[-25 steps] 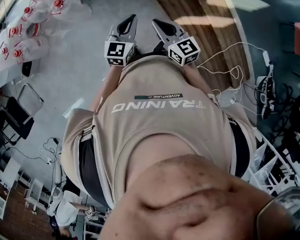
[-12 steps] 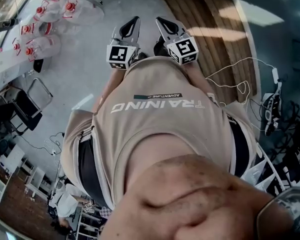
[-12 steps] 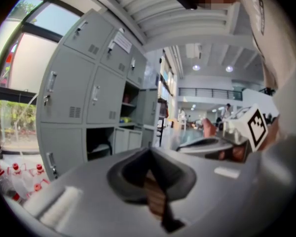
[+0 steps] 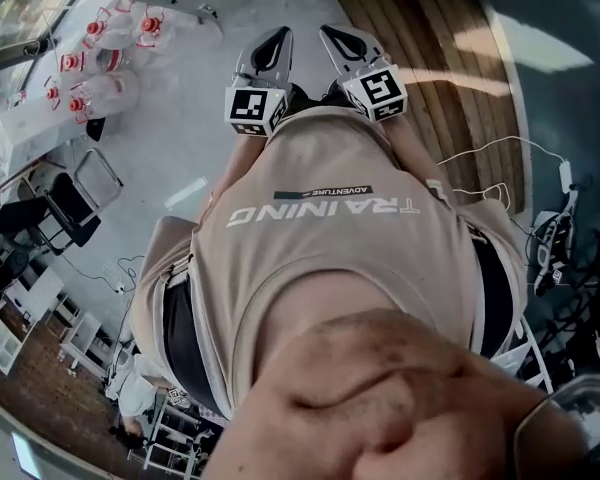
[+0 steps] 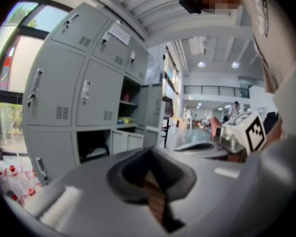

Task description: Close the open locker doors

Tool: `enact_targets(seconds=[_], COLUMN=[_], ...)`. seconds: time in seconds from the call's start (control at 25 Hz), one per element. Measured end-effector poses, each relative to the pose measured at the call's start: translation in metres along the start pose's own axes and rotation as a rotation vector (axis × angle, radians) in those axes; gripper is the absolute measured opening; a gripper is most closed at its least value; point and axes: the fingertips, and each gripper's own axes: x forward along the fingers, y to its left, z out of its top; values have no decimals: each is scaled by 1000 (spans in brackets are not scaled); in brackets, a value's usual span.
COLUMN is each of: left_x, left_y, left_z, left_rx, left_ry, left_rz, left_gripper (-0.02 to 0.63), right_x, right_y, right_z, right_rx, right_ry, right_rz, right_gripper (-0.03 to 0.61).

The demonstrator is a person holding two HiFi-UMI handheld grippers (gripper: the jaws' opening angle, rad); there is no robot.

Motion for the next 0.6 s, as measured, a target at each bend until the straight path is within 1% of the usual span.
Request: enact_targets(seconds=[0.12, 0.28, 0.4, 0.48, 0.6], left_x=[16, 44, 62, 73, 93], left_y=[0, 19, 38, 54, 75], left_z=[3, 13, 20, 20, 25], left_rx=[3, 1, 8, 0, -7], left_ry=[13, 11, -6, -2, 2], left_rz=[-10, 4, 2, -2, -20], left_gripper=[0, 0, 0, 0, 0], right_x=[4, 24, 45, 60, 80], right_y=[-13, -38, -57, -66, -82], right_z=[-4, -11, -1, 7, 16], right_rx=[37, 50, 31, 22, 36], right_ry=[14, 58, 67, 65, 75], right_rz=[18, 10, -4, -10, -30], right_gripper=[15, 14, 15, 14, 15])
